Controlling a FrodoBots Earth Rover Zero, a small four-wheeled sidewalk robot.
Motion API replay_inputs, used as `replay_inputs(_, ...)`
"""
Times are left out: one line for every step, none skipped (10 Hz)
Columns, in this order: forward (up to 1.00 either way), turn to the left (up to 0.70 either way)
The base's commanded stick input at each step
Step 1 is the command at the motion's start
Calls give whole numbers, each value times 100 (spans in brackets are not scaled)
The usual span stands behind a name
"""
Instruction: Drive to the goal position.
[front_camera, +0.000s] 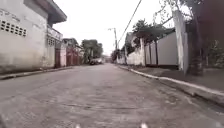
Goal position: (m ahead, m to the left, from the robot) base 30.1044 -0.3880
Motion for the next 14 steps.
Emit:
replay_inputs(100, 0)
replay_inputs(100, 0)
replay_inputs(100, 0)
replay_inputs(100, 0)
replay_inputs(100, 0)
replay_inputs(100, -1)
replay_inputs(100, -19)
replay_inputs(100, -27)
replay_inputs(100, -27)
replay_inputs(100, -8)
replay_inputs(100, 0)
replay_inputs(100, 0)
replay_inputs(100, 0)
replay_inputs(100, 0)
